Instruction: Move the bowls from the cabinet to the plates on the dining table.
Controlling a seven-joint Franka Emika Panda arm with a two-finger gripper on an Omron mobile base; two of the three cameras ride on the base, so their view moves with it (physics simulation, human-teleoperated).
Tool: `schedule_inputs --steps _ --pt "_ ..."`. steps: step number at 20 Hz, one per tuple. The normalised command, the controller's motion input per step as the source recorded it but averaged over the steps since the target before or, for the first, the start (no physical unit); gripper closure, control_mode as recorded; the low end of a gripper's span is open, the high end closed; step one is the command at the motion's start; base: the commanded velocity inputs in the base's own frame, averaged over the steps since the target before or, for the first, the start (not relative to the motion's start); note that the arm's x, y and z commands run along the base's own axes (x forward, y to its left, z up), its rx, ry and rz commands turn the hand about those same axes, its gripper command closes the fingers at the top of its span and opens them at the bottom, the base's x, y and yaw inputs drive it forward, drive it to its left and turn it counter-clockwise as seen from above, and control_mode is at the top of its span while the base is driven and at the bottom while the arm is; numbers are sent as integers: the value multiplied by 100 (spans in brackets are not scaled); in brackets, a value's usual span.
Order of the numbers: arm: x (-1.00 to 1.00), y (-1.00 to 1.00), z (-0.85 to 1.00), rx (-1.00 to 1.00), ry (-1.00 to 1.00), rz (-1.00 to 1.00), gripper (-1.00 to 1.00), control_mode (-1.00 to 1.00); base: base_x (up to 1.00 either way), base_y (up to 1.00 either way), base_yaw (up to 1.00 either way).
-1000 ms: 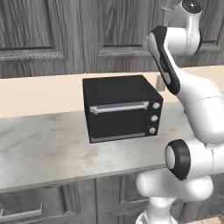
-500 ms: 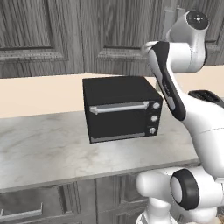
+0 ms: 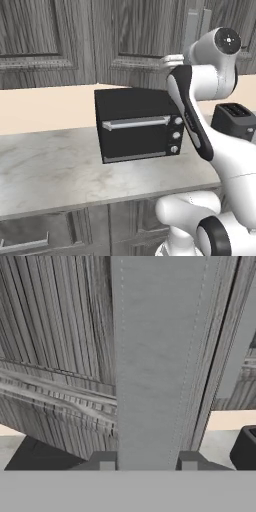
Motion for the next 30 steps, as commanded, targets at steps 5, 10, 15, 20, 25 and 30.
schedule_inputs --steps 5,10,15,20,25,30 --pt "-22 30 11 0 -4 0 100 -100 0 0 0" --pt "-18 35 2 0 -3 0 100 -100 0 0 0" --pt "-10 40 2 0 0 0 100 -100 0 0 0" --pt "-6 39 4 0 0 0 100 -100 0 0 0" --pt "0 38 1 0 0 0 100 -100 0 0 0" --pt "-1 45 1 0 0 0 100 -100 0 0 0"
